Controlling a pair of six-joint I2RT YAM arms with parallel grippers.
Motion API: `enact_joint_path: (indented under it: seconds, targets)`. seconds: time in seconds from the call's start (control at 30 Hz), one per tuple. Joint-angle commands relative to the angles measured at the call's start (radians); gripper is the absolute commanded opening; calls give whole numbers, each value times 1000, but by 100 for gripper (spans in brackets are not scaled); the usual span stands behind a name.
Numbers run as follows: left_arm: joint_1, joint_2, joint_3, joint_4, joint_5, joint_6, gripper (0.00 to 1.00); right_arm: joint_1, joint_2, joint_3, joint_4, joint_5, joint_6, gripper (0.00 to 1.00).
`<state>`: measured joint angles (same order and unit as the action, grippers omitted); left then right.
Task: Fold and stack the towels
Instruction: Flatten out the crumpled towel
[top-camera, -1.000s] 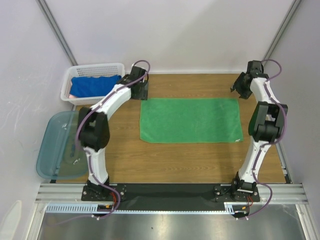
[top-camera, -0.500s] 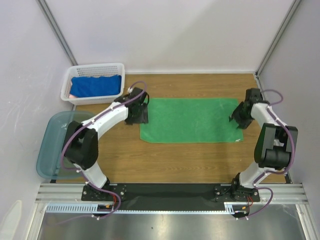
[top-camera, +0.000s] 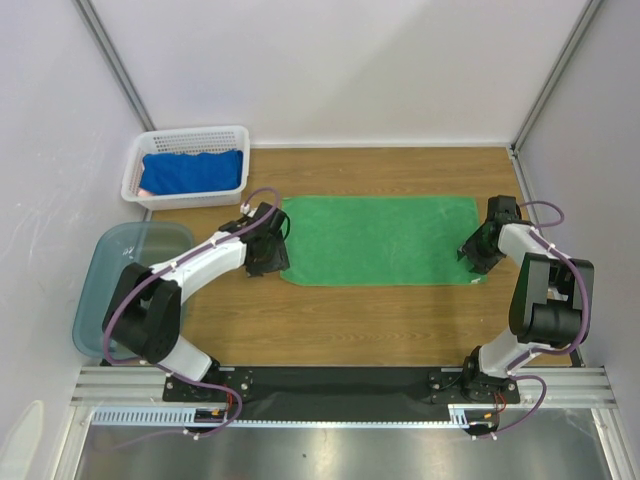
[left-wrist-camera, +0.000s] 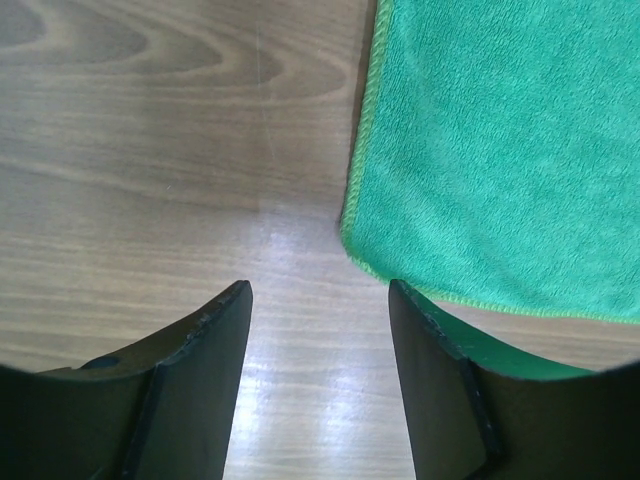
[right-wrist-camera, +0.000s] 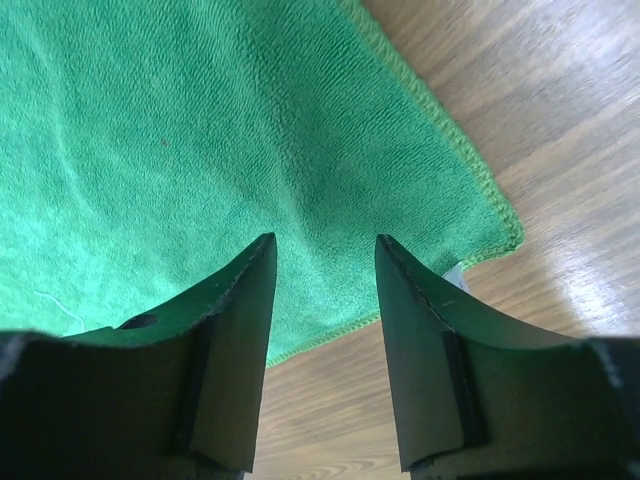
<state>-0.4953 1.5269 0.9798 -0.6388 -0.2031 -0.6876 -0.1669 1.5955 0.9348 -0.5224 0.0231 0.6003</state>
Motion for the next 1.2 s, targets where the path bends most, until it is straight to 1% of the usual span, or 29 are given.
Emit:
enact_joint_path:
  seconds: [0.0, 0.13, 0.27, 0.33, 0.37, 0.47, 0.6, 0.63, 0.67, 0.73, 0.77, 0.87, 1.0, 1.17]
  targets:
    - [-9, -31, -24, 83, -10, -38, 62, -3, 3, 12, 29, 55, 12, 49]
    - [-23, -5, -33, 117, 1, -24, 58, -3, -8, -7, 24, 90, 10, 49]
    - [-40, 24, -32, 120, -2, -16, 56, -5, -14, -13, 25, 106, 10, 48]
    - [-48, 41, -32, 123, 1, -16, 53, -6, -9, -13, 24, 118, 10, 48]
    - [-51, 45, -30, 123, -2, -20, 50, -8, -6, -14, 22, 121, 10, 48]
    - [-69, 70, -27, 103, -28, -36, 46, -13, -2, -14, 16, 136, 7, 46]
    - [-94, 91, -39, 82, -50, -46, 41, -19, -12, -14, 4, 167, 3, 47]
    - [-97, 98, -43, 76, -56, -44, 40, -23, -22, -17, 1, 173, 0, 46]
    - [-98, 99, -46, 70, -61, -44, 35, -25, -25, -17, -10, 181, -2, 47]
    - [-100, 101, -49, 35, -85, -50, 29, -32, -34, -19, -22, 195, -4, 46]
    - [-101, 95, -58, 25, -94, -53, 25, -40, -43, -30, -25, 195, -5, 46]
    - [-101, 72, -85, 1, -130, -61, 18, -49, -58, -63, -27, 198, 0, 46]
    - [-100, 61, -107, -25, -170, -59, 16, -60, -86, -111, -7, 187, 10, 45]
    - [-100, 62, -119, -27, -165, -47, 15, -60, -94, -134, -8, 212, 18, 43]
